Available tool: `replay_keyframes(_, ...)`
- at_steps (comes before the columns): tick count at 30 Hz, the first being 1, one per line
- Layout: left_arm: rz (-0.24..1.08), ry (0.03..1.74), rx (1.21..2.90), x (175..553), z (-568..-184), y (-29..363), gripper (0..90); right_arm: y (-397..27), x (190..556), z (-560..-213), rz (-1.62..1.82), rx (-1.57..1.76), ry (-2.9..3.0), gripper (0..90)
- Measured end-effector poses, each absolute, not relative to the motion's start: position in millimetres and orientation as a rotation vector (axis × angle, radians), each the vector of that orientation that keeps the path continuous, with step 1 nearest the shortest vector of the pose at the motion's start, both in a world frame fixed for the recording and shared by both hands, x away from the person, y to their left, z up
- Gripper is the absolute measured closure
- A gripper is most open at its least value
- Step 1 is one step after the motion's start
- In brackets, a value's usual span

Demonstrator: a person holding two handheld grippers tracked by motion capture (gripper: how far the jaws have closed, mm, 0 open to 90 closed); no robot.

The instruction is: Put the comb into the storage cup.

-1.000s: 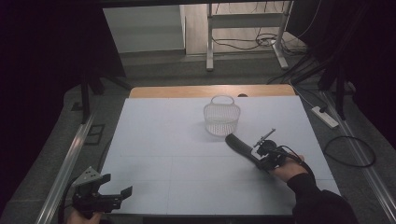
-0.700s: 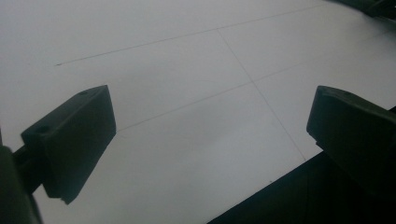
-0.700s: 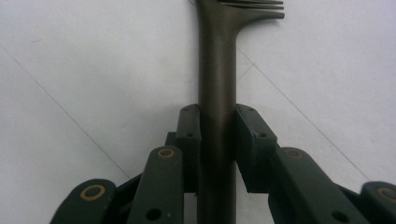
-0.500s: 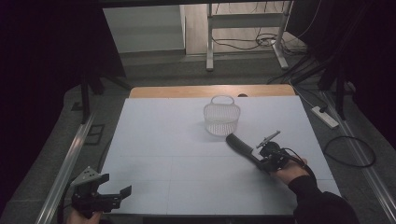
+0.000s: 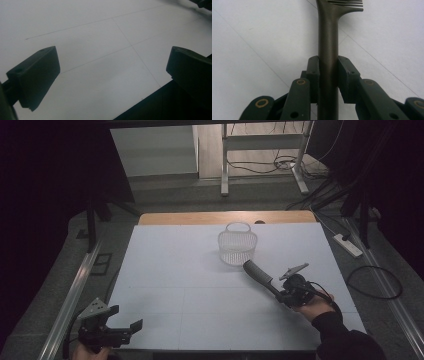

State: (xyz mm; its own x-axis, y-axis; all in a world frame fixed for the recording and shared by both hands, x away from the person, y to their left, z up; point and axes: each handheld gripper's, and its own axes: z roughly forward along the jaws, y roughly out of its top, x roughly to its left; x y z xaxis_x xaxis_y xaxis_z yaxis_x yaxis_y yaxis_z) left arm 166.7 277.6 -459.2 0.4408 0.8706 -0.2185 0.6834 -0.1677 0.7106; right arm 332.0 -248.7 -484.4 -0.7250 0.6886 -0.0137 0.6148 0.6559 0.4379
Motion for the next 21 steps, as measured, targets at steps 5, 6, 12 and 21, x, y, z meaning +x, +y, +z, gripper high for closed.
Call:
replay_keyframes(5, 0.302, 1.278, 1.917, 171.3, -458.9, 276.0, 0.0, -251.1, 324.4, -480.1, 0.651, 1.059, 2.665, 72.4)
replay_keyframes(6, 0.302, 1.278, 1.917, 171.3, -458.9, 276.0, 0.0, -251.6, 323.1, -479.3, 0.657, 1.060, 2.661, 72.4)
replay_keyframes(12, 0.293, 1.236, 1.914, 178.5, -455.4, 272.1, 0.0, -254.7, 316.6, -473.7, 0.700, 1.054, 2.626, 72.4)
replay_keyframes(21, 0.286, 1.171, 1.909, 194.2, -451.9, 263.9, 0.0, -259.6, 309.4, -467.5, 0.758, 1.046, 2.581, 72.4)
